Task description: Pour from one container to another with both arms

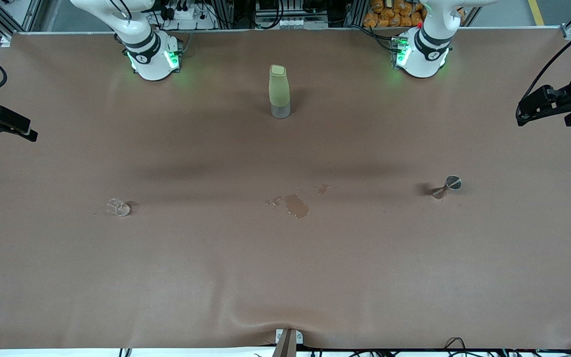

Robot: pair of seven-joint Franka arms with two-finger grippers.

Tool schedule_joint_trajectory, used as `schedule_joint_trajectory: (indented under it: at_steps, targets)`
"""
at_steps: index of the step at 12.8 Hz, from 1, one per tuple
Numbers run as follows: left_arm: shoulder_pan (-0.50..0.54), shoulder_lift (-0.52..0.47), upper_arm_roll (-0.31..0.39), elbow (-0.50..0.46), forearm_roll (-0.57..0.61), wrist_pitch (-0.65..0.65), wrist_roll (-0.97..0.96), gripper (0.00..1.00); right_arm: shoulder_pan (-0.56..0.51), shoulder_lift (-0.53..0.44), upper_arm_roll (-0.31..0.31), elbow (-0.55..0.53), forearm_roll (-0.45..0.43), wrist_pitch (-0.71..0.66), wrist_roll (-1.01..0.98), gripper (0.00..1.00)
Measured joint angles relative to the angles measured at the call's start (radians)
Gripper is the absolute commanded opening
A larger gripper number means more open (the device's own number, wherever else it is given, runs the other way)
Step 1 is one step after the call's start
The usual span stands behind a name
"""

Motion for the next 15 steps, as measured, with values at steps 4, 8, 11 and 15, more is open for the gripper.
schedule_joint_trajectory:
  at_steps: [4, 8, 11, 15]
  targets:
    - [0.006, 0.000, 0.001, 0.000, 0.000, 0.000, 0.000, 1.00, 0.000, 0.000, -0.002, 0.000, 0.000, 0.000, 0.000, 1.00]
    - [0.025, 0.000, 0.003, 0.000, 0.000, -0.036, 0.070, 1.00, 0.000, 0.000, -0.008, 0.001, 0.000, 0.001, 0.000, 1.00]
    - [0.067, 0.011, 0.005, -0.017, 0.000, -0.053, 0.218, 1.00, -0.006, 0.000, -0.013, 0.001, 0.000, 0.002, 0.000, 1.00]
    - [0.106, 0.023, 0.007, -0.111, 0.000, 0.021, 0.303, 1.00, -0.014, 0.000, -0.020, 0.001, 0.000, 0.003, 0.000, 1.00]
